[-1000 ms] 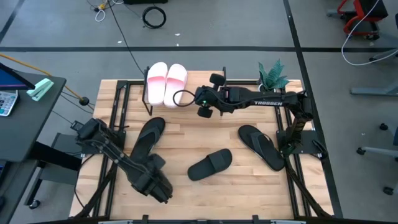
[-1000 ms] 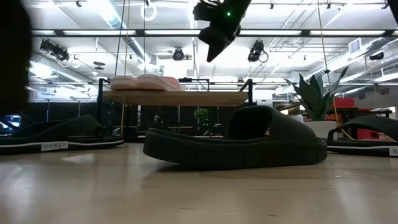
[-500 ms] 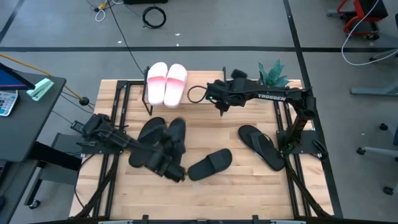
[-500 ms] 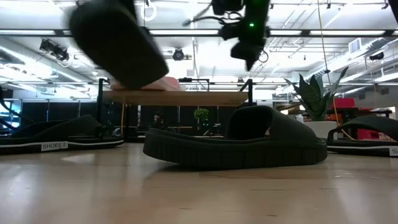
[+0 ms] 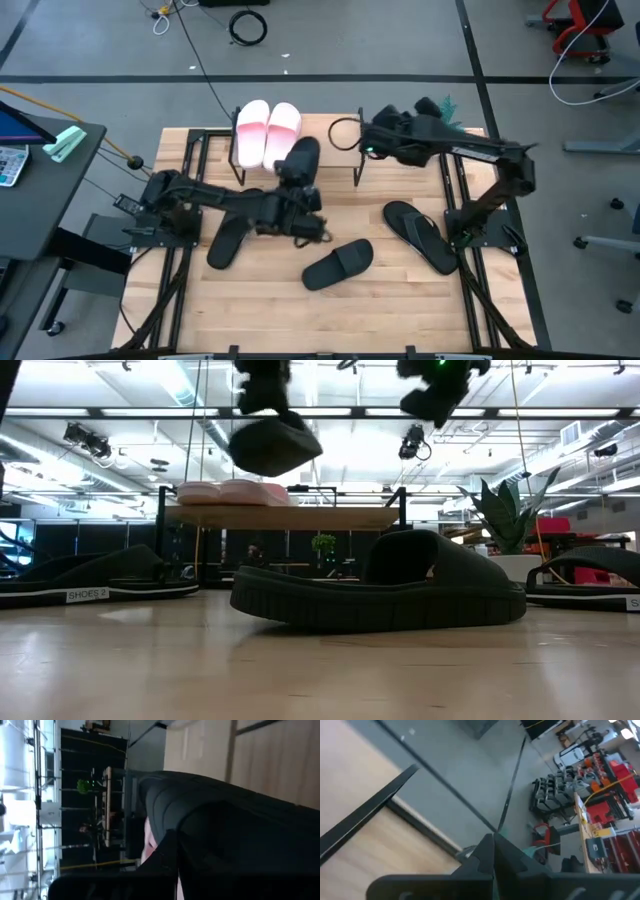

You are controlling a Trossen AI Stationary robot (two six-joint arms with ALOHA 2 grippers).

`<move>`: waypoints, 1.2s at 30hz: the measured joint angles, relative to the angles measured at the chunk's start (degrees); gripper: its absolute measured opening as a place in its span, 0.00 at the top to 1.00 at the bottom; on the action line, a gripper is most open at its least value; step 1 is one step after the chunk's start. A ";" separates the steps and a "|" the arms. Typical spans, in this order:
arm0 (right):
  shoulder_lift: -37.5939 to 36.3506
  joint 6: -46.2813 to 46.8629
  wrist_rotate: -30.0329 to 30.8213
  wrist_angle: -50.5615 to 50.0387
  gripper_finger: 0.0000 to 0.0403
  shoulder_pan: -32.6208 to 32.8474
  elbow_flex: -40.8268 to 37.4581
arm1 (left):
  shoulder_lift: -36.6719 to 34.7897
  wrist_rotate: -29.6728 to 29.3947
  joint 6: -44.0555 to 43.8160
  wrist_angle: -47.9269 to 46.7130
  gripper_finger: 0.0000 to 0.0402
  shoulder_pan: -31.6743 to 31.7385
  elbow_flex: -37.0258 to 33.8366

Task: Pick and place slides into the shelf
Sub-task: Put the bottom left black slides on the shelf aligned with the pink slides

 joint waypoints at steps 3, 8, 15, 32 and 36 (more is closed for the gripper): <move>-3.54 0.63 0.89 -0.03 0.99 0.00 0.00 | -0.02 2.71 11.85 10.49 1.00 3.04 0.00; -8.50 0.67 0.49 -0.33 0.98 0.23 0.00 | -0.02 16.12 29.49 31.48 1.00 8.28 0.00; -10.91 3.27 -2.96 -6.13 0.99 2.38 0.00 | -0.02 19.62 35.26 40.84 1.00 15.29 0.04; -11.46 12.08 -3.04 -6.04 0.99 7.67 -16.06 | -0.02 31.93 24.99 33.77 1.00 32.19 0.04; -13.09 15.23 -3.56 -5.98 0.99 7.77 -19.73 | -0.07 32.04 23.99 32.49 1.00 33.78 0.04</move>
